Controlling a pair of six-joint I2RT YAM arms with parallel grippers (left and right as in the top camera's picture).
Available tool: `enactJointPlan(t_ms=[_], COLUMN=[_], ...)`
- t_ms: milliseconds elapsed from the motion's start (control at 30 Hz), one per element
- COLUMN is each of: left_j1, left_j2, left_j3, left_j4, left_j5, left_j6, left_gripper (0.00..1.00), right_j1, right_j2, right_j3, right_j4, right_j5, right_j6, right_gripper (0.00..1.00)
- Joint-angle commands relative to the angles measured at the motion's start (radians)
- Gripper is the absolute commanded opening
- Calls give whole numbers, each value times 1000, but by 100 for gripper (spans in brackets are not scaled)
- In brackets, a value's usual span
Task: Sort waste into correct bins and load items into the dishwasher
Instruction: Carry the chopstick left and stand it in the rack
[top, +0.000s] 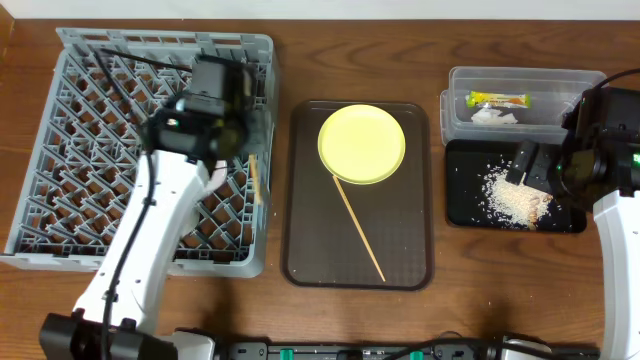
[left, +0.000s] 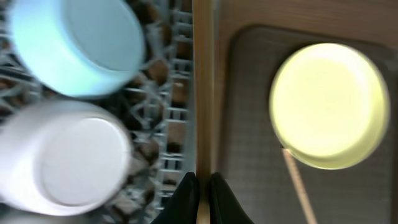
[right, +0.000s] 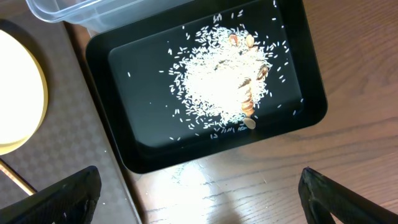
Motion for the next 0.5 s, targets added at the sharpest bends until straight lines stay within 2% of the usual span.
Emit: enactJointPlan(t_ms=[0,467], left_j1=[53,58], left_j2=[37,252], left_j3=[6,3], left_j4=[-9,-8], left_j5=[-12,-8], left_j6=[109,109], left_gripper=[8,9], right_j1=[-8,-8], right_j2=[-3,-3], right_j3=[18,18], right_j4=[-1,-1], right_j5=[-4,-4], right_j6=[1,1], right_gripper=[99,99])
